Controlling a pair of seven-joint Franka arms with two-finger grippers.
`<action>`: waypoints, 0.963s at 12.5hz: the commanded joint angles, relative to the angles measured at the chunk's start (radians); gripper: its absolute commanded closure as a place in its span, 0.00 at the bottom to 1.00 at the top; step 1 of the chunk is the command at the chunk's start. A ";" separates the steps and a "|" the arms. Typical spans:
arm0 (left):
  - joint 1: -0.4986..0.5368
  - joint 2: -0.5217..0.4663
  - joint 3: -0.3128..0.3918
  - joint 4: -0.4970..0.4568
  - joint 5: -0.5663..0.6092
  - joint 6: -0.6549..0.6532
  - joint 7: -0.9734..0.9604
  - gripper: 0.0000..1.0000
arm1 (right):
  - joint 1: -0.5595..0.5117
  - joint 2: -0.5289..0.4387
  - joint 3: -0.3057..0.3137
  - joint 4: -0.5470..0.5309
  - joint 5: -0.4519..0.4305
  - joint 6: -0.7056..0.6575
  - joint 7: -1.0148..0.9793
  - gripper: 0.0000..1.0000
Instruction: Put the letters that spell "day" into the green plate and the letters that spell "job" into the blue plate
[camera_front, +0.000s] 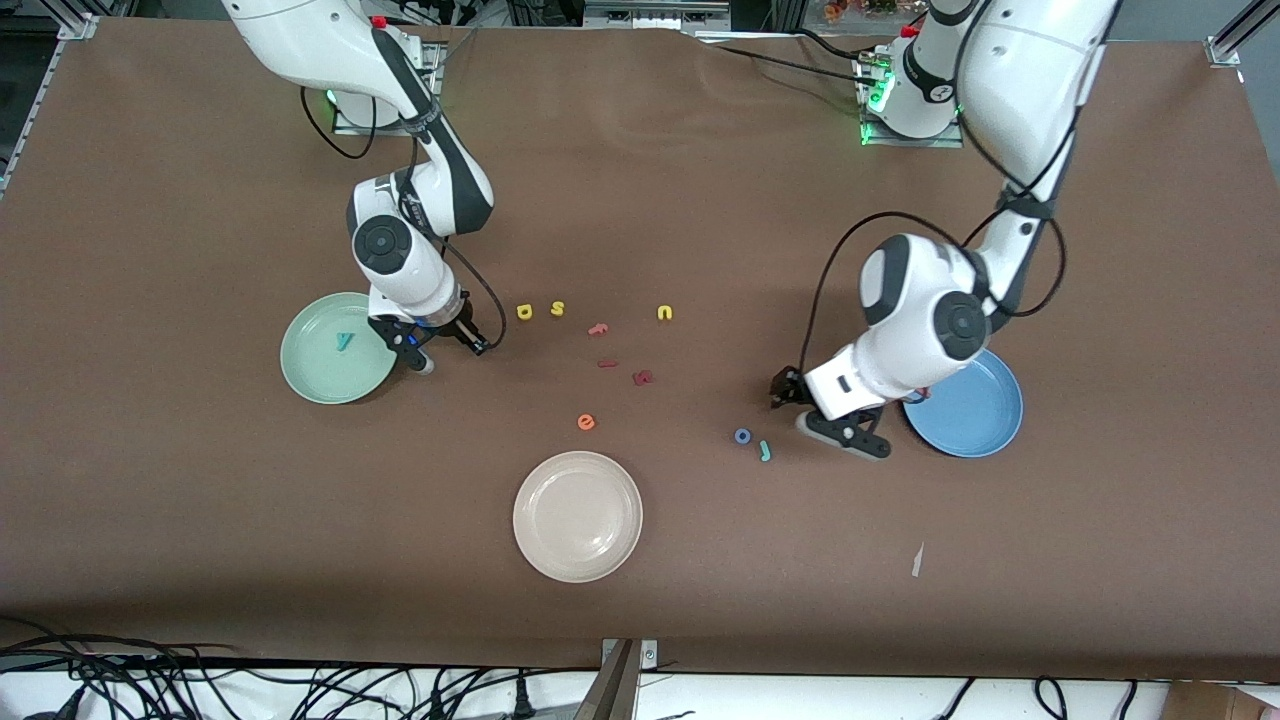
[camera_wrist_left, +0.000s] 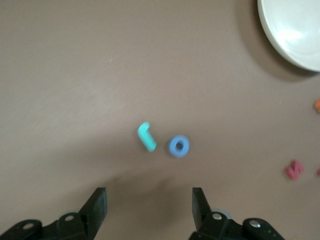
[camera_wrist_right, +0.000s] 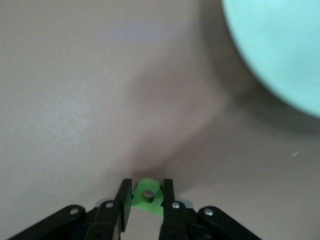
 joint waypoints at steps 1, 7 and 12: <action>-0.025 0.104 0.038 0.134 -0.028 0.012 -0.074 0.23 | 0.001 -0.128 -0.095 -0.006 0.008 -0.182 -0.165 0.87; -0.098 0.175 0.091 0.162 -0.028 0.138 -0.188 0.32 | -0.009 -0.152 -0.263 -0.007 0.011 -0.281 -0.441 0.00; -0.128 0.185 0.097 0.151 -0.022 0.138 -0.225 0.33 | 0.004 -0.163 -0.145 0.002 0.106 -0.281 -0.265 0.00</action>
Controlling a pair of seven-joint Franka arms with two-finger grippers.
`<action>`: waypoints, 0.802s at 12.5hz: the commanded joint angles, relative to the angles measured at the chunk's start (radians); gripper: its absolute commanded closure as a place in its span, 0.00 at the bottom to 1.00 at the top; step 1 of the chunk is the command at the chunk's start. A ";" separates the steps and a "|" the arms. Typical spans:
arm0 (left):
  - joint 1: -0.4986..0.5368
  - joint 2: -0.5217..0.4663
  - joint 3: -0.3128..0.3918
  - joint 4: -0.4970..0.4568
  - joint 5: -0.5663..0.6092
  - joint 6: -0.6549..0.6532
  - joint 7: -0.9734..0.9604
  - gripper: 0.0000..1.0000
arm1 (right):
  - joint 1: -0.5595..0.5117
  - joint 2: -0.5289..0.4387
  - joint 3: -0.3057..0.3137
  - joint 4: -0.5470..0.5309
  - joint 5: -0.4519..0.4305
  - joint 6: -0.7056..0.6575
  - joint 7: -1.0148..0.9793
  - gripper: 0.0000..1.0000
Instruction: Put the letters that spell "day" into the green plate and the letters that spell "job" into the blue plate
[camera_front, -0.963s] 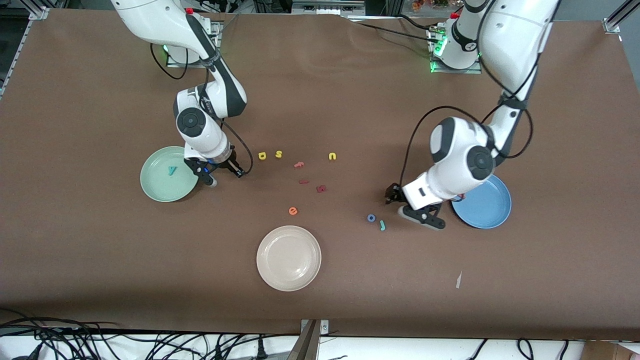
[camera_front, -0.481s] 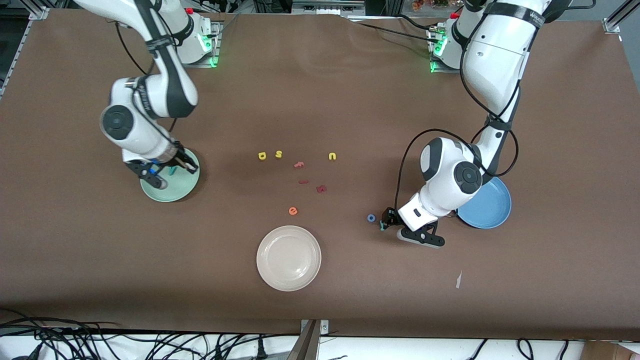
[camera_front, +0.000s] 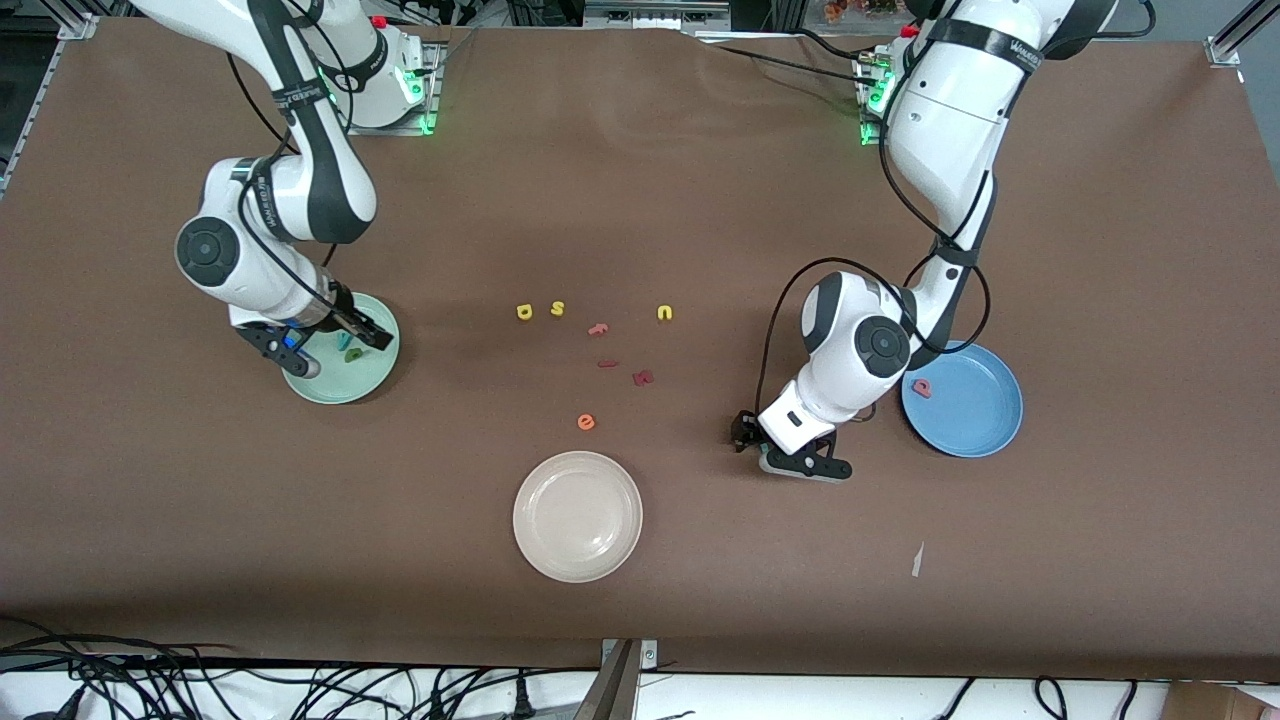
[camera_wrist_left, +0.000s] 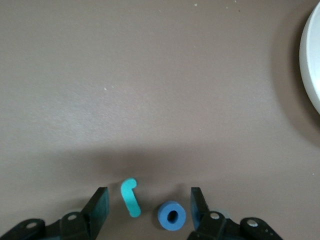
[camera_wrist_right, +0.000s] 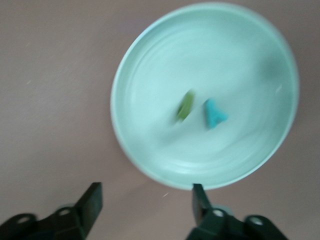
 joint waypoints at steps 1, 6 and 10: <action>-0.015 0.016 0.028 0.012 -0.018 0.005 0.006 0.45 | 0.009 -0.009 0.111 0.003 0.020 0.017 0.190 0.00; -0.017 0.025 0.043 0.009 -0.017 0.008 0.017 0.50 | 0.094 0.075 0.203 -0.011 0.020 0.225 0.495 0.00; -0.030 0.025 0.045 -0.011 -0.017 0.014 0.017 0.50 | 0.190 0.142 0.202 -0.026 0.020 0.345 0.624 0.05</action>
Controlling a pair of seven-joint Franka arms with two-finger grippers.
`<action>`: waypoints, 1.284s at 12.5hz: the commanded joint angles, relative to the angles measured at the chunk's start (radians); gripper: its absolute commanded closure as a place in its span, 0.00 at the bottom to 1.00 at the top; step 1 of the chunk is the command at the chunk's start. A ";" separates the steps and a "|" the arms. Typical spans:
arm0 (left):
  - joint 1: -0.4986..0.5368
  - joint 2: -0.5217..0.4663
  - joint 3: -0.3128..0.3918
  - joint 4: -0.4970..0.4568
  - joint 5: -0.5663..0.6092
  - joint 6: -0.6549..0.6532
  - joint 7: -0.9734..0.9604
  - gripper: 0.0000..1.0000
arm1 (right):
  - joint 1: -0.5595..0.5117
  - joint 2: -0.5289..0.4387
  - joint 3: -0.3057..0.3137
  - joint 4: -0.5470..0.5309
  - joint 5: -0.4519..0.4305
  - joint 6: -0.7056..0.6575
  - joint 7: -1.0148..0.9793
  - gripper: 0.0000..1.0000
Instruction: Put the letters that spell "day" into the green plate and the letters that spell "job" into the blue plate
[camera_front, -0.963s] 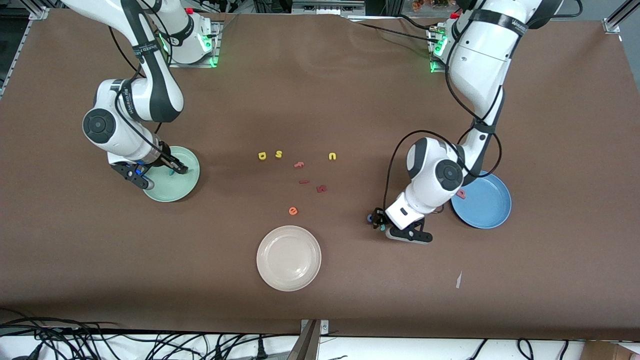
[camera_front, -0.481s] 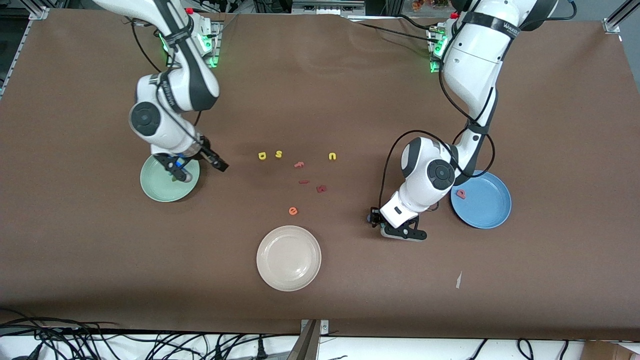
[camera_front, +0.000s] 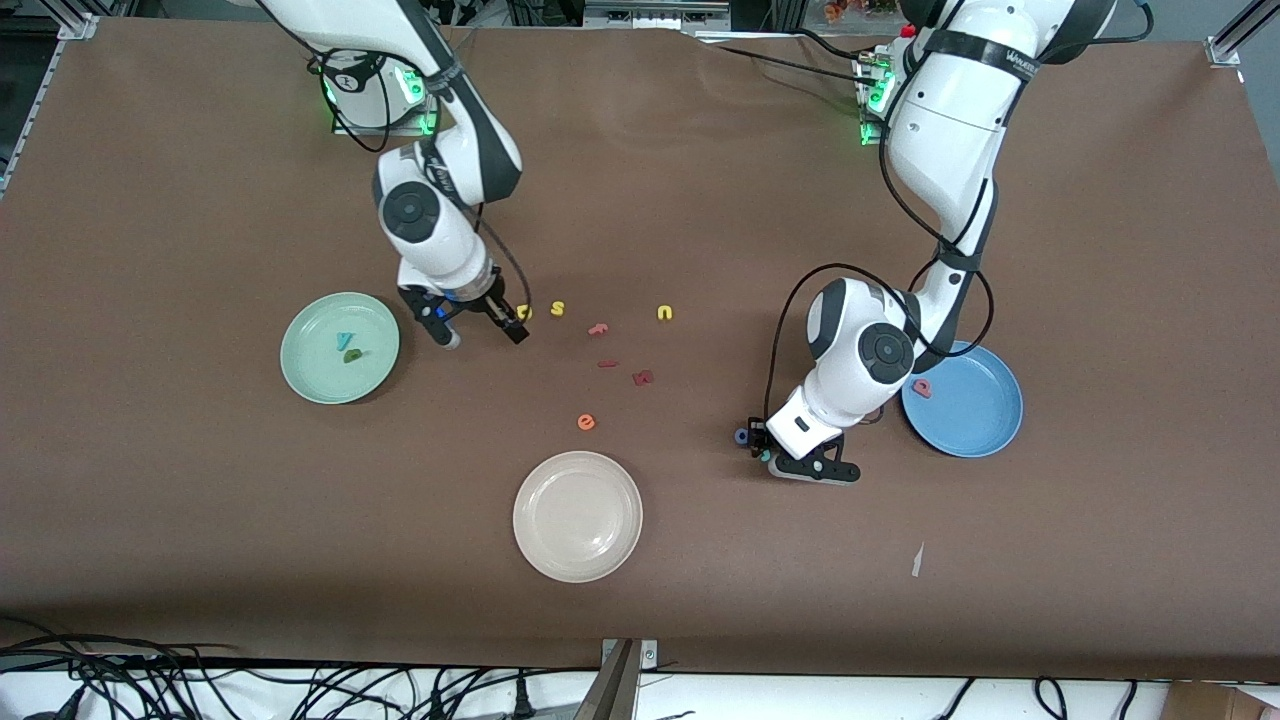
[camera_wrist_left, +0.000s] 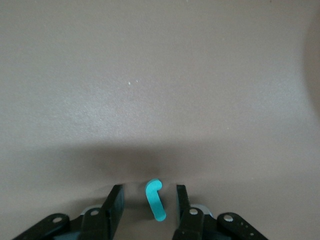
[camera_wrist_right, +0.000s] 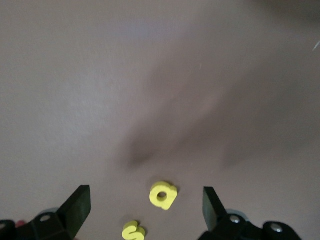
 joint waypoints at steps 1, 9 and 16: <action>-0.025 0.006 0.020 -0.004 -0.017 0.018 0.017 0.52 | 0.037 0.028 -0.008 -0.019 0.014 0.036 0.047 0.08; -0.027 0.008 0.020 -0.010 -0.015 0.020 0.017 0.74 | 0.073 0.065 -0.014 -0.026 0.013 0.081 0.050 0.85; -0.028 0.008 0.020 -0.012 0.005 0.018 0.017 1.00 | 0.073 -0.090 -0.196 -0.017 0.001 -0.123 -0.225 0.97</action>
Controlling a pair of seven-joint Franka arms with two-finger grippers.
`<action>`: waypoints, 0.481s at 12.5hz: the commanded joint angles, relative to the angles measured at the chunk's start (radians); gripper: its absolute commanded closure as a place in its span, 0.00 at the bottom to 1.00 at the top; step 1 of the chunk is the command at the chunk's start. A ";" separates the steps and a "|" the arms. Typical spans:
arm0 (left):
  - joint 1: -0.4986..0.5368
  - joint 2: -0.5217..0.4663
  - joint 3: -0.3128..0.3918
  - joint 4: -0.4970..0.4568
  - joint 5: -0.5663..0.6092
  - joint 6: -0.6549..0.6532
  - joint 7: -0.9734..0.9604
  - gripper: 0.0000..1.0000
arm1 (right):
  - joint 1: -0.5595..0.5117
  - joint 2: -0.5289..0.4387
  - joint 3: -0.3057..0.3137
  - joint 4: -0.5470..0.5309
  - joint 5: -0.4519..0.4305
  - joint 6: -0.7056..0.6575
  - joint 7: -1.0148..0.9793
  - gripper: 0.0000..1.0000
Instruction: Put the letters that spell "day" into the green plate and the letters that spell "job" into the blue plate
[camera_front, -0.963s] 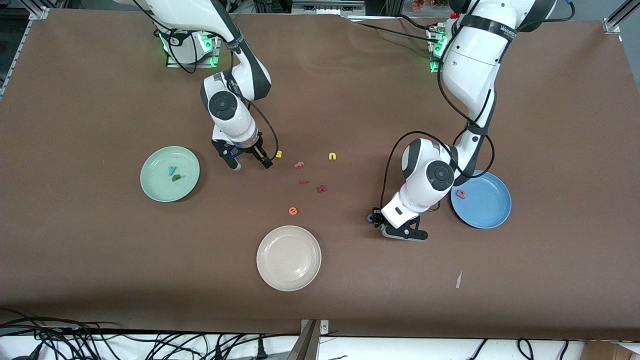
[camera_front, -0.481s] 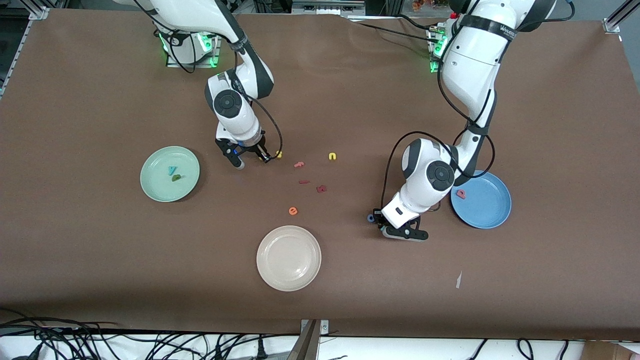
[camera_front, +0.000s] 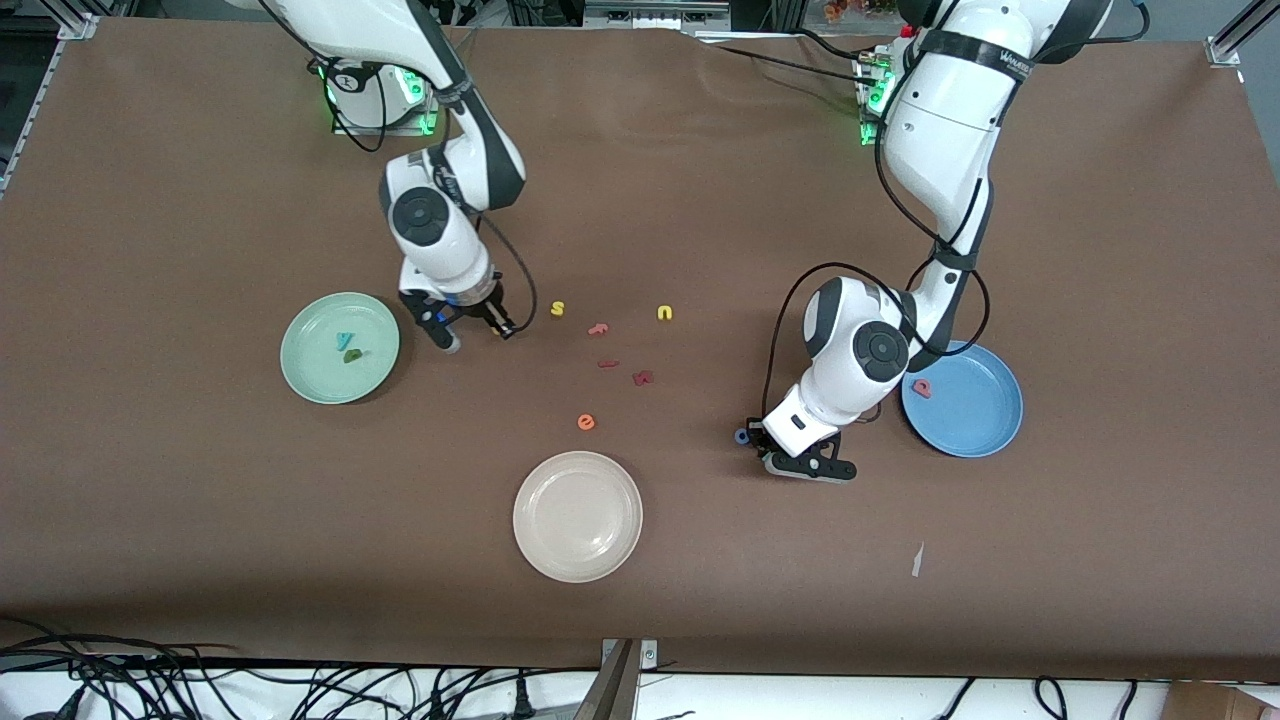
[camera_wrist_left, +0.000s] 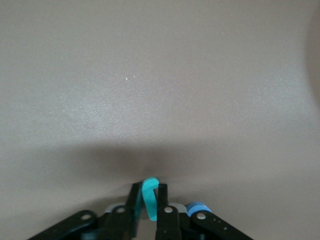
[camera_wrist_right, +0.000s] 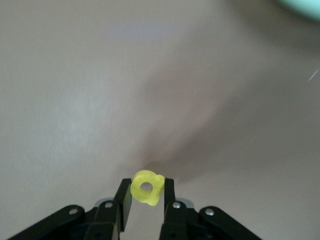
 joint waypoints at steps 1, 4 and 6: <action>-0.015 0.007 0.010 -0.009 0.053 0.012 0.013 1.00 | 0.011 -0.106 -0.114 -0.015 0.002 -0.130 -0.189 0.97; 0.010 -0.045 0.008 -0.026 0.090 -0.011 0.007 1.00 | 0.009 -0.126 -0.270 -0.021 0.002 -0.192 -0.515 0.97; 0.085 -0.152 0.005 -0.115 0.097 -0.054 0.091 1.00 | 0.002 -0.113 -0.358 -0.028 0.003 -0.192 -0.703 0.95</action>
